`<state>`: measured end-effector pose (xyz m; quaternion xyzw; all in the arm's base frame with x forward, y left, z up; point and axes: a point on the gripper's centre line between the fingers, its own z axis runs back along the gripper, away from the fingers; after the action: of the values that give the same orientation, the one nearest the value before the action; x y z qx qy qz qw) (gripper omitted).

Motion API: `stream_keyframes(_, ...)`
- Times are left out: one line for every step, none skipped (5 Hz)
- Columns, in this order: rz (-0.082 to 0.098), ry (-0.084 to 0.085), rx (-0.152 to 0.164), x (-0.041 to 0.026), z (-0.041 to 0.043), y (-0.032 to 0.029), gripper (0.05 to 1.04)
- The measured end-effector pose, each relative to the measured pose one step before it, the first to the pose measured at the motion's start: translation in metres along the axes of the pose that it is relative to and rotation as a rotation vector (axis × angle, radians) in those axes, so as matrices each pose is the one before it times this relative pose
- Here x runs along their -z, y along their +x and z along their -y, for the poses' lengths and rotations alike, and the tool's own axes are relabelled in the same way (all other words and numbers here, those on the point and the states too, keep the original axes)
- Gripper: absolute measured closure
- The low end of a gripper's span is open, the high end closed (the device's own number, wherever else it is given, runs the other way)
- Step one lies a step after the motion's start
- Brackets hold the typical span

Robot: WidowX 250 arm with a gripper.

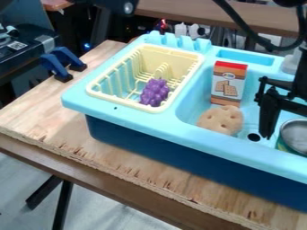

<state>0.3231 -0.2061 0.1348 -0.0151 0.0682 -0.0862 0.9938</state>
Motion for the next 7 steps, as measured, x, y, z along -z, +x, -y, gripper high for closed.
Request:
stream_keyframes(-0.0145,0.0002,0.0074,0.00366,0.00060,0.00214,0.085)
stream_keyframes(-0.0046,-0.0061,-0.0022,0.00218,-0.00056,0.00685,0.085)
stream_keyframes(0.0060,0.0105,0.0101,-0.00051,0.00347,0.00386,0.085)
stream_keyframes(0.0036,-0.0002,0.0086,0.00089,-0.00011,0.00628,0.085)
stream_keyframes(-0.0059,-0.0008,0.0120,0.00050,-0.00200,0.00523,0.100)
stream_keyframes(-0.0033,0.0006,-0.0025,0.00119,-0.00525,0.00550,0.110)
stream_keyframes(0.0049,-0.0015,-0.0029,-0.00125,-0.00984,0.00360,0.128)
